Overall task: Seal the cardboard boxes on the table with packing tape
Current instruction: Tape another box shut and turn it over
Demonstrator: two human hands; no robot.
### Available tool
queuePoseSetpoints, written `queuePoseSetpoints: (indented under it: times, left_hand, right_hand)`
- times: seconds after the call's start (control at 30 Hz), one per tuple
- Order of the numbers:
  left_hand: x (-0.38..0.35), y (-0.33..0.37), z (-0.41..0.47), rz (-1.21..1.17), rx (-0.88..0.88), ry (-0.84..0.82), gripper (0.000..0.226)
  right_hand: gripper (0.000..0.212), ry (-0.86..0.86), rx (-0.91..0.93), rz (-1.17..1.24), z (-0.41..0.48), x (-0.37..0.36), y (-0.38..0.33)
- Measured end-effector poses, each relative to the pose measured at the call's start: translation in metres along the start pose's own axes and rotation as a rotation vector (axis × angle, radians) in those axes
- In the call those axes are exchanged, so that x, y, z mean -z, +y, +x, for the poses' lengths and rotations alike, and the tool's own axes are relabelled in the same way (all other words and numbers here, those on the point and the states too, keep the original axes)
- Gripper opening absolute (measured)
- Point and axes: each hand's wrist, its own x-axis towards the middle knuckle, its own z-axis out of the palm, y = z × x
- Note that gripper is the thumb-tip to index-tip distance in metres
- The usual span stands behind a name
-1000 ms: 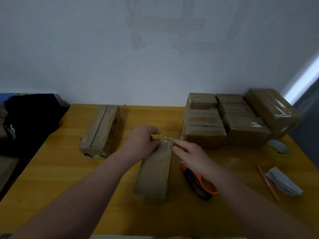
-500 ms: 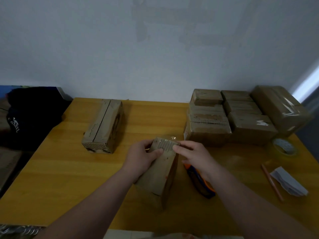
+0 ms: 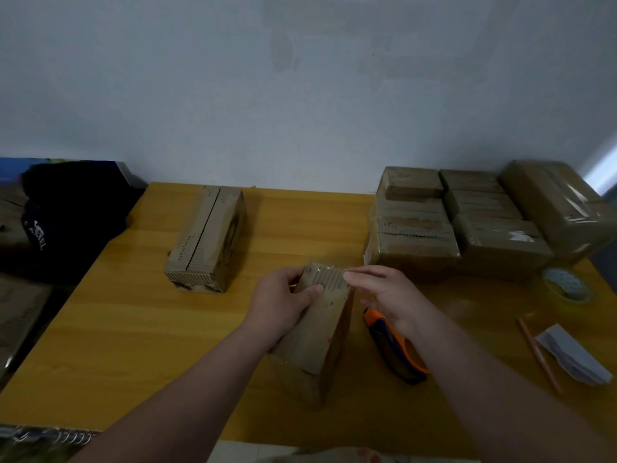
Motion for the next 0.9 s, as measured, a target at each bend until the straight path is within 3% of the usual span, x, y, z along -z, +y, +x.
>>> queuePoseSetpoints:
  times: [0.17,0.4,0.53,0.63,0.7,0.8,0.9]
  left_hand:
    - [-0.001,-0.001,0.001,0.02,-0.01,-0.006,0.041]
    - [0.001,-0.003,0.004,0.045,-0.019,0.001,0.04]
    - [-0.001,-0.002,0.003,0.052,-0.023,0.0,0.042]
    - [0.0,-0.002,0.001,0.073,-0.058,0.017,0.047]
    - [0.001,-0.003,0.0,0.114,-0.089,0.025,0.052]
    - [-0.002,-0.003,-0.001,0.219,-0.129,0.027,0.059]
    - [-0.005,-0.002,-0.004,0.361,-0.158,0.031,0.06]
  right_hand:
    - [0.009,0.101,0.132,-0.119,0.003,-0.014,-0.005]
    - [0.035,0.305,0.526,-0.462,0.01,-0.02,0.001]
    - [0.049,0.368,0.643,-0.622,0.017,-0.015,0.006]
    - [0.044,0.442,0.709,-0.703,0.019,-0.007,0.0]
    - [0.025,0.349,0.721,-0.739,0.013,-0.009,-0.011]
    - [0.037,0.164,0.618,-0.837,0.011,-0.018,-0.025]
    - [0.017,0.13,0.524,-0.812,0.015,-0.025,-0.031]
